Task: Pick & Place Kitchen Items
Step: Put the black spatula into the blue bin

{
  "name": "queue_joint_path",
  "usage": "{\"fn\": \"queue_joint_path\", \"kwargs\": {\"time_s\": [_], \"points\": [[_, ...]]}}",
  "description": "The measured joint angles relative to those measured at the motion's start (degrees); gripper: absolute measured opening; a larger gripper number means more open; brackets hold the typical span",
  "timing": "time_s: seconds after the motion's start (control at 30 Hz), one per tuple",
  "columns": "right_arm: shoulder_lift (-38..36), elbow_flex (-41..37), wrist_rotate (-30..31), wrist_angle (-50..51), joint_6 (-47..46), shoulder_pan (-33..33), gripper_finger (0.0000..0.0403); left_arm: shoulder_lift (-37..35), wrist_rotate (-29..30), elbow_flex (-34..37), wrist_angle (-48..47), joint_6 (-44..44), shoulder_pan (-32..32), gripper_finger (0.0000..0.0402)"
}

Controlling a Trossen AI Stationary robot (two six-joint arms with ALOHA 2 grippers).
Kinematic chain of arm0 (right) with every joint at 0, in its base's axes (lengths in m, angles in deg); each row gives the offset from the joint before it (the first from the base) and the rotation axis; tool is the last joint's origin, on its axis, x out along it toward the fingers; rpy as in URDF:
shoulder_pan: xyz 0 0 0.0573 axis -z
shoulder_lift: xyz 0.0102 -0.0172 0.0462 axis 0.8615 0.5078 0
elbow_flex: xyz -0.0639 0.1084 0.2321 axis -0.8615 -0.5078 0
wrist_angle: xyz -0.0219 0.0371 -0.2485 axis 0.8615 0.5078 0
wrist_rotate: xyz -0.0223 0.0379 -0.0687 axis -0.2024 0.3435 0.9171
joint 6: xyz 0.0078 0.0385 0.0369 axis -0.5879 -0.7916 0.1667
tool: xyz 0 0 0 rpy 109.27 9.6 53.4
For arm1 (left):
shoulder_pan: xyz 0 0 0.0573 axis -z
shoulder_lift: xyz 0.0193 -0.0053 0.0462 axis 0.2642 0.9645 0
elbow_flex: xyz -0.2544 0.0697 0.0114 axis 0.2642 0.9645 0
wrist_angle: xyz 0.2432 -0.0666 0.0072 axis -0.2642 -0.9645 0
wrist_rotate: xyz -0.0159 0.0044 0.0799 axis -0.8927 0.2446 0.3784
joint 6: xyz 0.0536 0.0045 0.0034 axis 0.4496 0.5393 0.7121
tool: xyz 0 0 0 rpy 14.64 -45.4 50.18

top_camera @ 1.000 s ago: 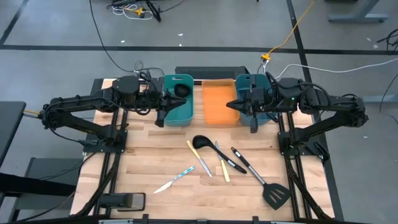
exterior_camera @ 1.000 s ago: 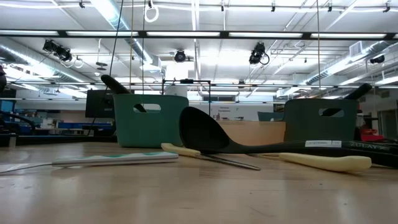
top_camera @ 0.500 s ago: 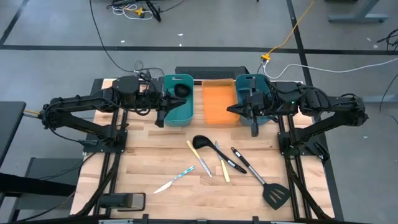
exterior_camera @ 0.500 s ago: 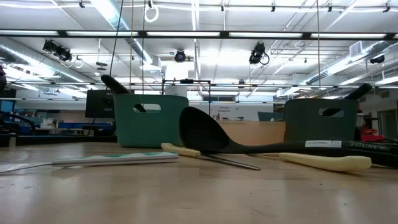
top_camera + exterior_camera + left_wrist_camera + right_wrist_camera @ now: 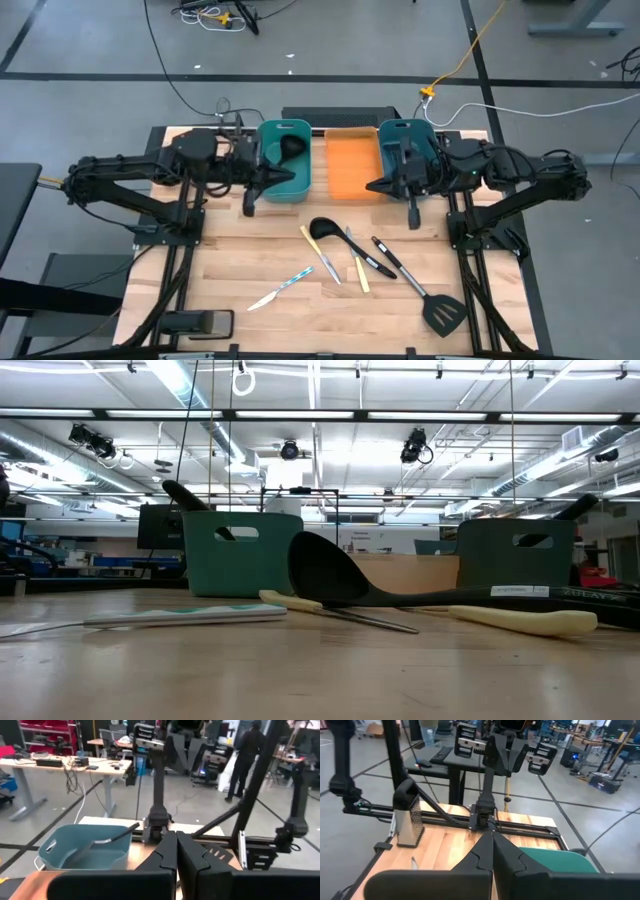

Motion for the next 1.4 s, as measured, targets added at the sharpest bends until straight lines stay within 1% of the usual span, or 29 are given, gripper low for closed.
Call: {"fn": "queue_joint_path", "kwargs": {"time_s": [0.3,0.7,0.87,1.13,1.4], "points": [[0.0,0.0,0.0,1.3,-0.4,-3.3,0.0002,-0.7,2.1,-0.1,-1.3,0.1,4.4,0.0001],[0.0,0.0,1.9,3.2,-0.6,-5.1,0.0002,-0.6,2.5,0.0,-1.2,0.3,4.8,0.0002],[0.0,0.0,1.4,6.2,-4.9,-5.1,0.0002,-0.6,2.2,0.0,-1.2,0.2,4.8,0.0002],[1.0,0.0,1.5,14.7,-12.0,-5.1,0.0002,-0.6,2.2,0.0,-1.2,0.2,4.8,0.0002],[3.1,0.0,1.5,21.1,-16.0,-5.1,0.0002,-0.6,2.4,0.0,-1.2,0.2,4.8,0.0002]]}}
